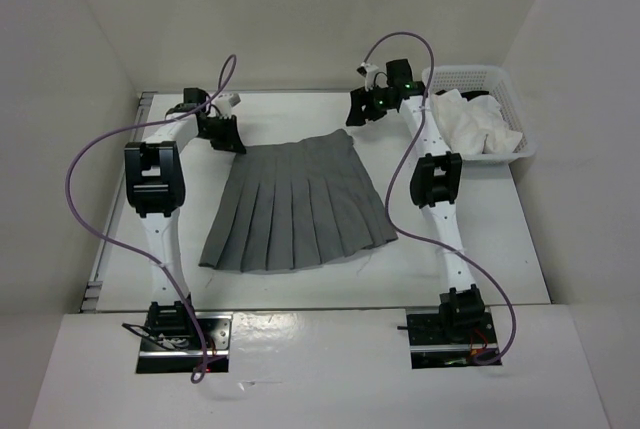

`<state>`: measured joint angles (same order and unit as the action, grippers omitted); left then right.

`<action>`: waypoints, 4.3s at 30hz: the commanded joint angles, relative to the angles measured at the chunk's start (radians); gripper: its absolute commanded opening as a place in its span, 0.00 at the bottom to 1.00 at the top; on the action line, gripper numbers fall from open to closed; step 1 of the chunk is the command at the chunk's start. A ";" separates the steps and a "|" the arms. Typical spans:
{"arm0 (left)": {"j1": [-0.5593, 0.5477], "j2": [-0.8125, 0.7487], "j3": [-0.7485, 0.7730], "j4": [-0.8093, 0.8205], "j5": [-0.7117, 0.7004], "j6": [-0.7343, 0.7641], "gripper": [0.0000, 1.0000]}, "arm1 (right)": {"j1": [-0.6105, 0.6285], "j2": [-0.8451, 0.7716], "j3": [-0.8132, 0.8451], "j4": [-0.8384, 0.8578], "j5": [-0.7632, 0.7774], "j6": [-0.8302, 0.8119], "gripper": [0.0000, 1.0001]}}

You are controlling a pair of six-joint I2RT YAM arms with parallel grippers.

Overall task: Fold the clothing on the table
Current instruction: Fold the skirt

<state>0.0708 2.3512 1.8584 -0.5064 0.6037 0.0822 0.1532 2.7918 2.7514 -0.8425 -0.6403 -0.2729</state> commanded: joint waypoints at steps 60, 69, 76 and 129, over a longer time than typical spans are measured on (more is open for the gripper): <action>-0.051 0.017 0.021 -0.086 0.031 0.085 0.13 | 0.009 0.295 0.378 -0.326 -0.182 0.058 0.37; -0.051 0.004 0.050 -0.095 0.031 0.094 0.07 | 0.009 0.269 0.378 -0.326 -0.159 0.048 0.00; -0.051 -0.090 0.111 -0.104 0.031 0.113 0.00 | 0.019 0.092 0.378 -0.359 0.026 -0.005 0.00; -0.112 -0.561 -0.387 0.063 -0.105 0.206 0.00 | 0.295 -0.925 -1.176 0.367 0.858 -0.023 0.00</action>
<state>-0.0505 1.8679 1.5028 -0.4557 0.4793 0.2317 0.4850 1.8767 1.5932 -0.5926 0.1844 -0.2623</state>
